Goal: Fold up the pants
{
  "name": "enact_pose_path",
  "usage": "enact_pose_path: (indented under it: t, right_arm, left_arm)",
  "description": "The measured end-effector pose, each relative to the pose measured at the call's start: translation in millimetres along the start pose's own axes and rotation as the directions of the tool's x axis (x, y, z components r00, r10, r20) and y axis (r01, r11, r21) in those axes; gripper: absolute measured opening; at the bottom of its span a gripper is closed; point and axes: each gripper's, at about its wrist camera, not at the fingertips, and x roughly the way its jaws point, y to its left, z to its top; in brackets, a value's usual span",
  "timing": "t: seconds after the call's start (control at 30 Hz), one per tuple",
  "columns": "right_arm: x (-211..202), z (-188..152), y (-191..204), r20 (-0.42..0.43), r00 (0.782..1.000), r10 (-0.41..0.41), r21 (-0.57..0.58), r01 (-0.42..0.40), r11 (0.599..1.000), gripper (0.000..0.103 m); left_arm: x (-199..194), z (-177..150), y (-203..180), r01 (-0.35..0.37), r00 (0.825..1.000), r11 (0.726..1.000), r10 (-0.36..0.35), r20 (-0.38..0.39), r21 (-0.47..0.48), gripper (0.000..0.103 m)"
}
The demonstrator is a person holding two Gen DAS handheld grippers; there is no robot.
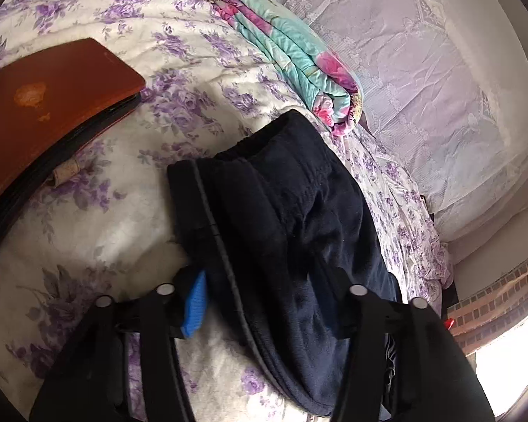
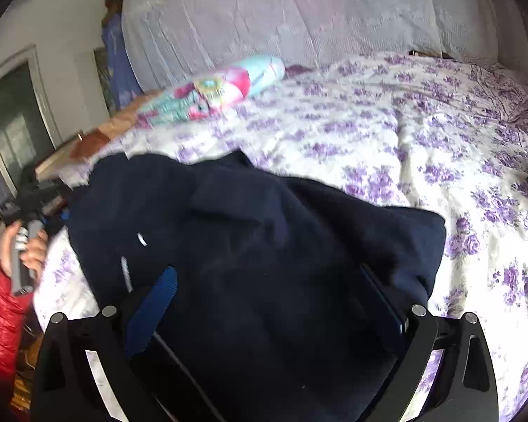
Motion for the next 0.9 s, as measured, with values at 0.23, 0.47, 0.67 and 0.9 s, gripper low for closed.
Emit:
enact_pose_path:
  t: [0.23,0.47,0.67,0.9]
  right_arm:
    - [-46.5,-40.6,-127.9,0.249,0.965,0.087,0.574,-0.219,0.789,0.099]
    - [-46.6,-40.6,-132.2,0.307,0.947,0.097,0.566,-0.263,0.782,0.099]
    - [-65.4,-53.5,-149.5,0.443,0.891,0.094,0.603,-0.374,0.705,0.099]
    - [-84.3,-58.7,-150.1,0.495,0.869,0.001,0.597,-0.341,0.727,0.099]
  left_arm:
    - [-16.8,-2.9,0.2,0.076,0.997,0.997,-0.076,0.020,0.010,0.019]
    - [-52.1,-38.6,-122.8,-0.084,0.983,0.898,0.003,0.185,0.432,0.015]
    - [-52.8,-140.1,-263.9,-0.102,0.964,0.599,-0.137,0.227,0.794,0.014]
    - [39.6,-327.0,-303.4,0.041,0.999,0.113,0.025,-0.044,0.993,0.026]
